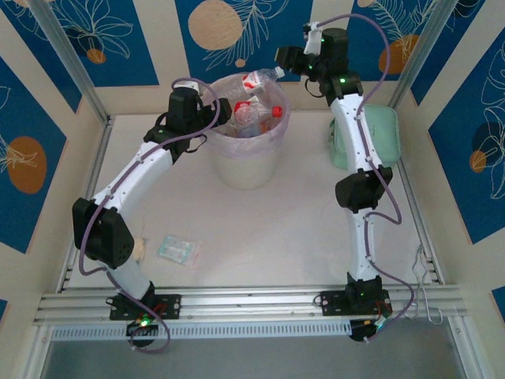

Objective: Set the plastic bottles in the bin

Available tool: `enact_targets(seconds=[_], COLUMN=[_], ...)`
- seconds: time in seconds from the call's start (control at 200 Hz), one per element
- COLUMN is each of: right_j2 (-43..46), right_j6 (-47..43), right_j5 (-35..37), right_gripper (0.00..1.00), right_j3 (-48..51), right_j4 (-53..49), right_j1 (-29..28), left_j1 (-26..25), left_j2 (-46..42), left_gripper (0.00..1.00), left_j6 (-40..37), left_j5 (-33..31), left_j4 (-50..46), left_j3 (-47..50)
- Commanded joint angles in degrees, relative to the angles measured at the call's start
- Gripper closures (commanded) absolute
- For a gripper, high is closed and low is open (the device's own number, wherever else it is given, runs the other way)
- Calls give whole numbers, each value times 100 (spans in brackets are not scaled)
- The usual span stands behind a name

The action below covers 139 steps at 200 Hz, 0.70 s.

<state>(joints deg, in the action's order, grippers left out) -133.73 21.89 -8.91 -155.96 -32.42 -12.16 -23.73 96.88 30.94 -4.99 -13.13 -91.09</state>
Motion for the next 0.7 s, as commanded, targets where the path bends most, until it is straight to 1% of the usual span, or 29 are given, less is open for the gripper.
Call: enact_targets(seconds=[0.0,0.135,0.235,0.285,0.32,0.37,0.43,0.515,0.63,0.69], right_j2=[102,555,1046,1291,1436,1596,1723,1789,1824,1847], right_j6=[-308,-679,-724,-745,-768,-796,-820,-843,-870,-896], right_j5=[39,175,258,350,401,445,460,447,488,534], right_gripper=[53,64,67,71,73,74,72,67,51,46], right_j3=[-155,818,1738,2219,2465,2713,2833,2648,2161,1916], right_j4=[-297,-196,96,258,329,396,429,286,-45,-256], right_j1=[-187,-405,-511,-566,-592,-607,-604,-586,-551,-524], left_j1=[26,0,-42,-47,-44,-44,-39,-28,-2,38], left_j2=[138,164,166,142,102,31,-52,-169,-350,-482], left_gripper=[10,10,11,10,11,9,7,4,1,1], left_j6=[-177,-99,-62,-60,-64,-91,-144,-242,-404,-487], left_j5=[232,354,392,379,353,317,276,231,94,52], left_j4=[-316,-229,-155,-151,-151,-156,-207,-350,-540,-600], left_j3=[191,248,285,285,290,280,213,26,-246,-357])
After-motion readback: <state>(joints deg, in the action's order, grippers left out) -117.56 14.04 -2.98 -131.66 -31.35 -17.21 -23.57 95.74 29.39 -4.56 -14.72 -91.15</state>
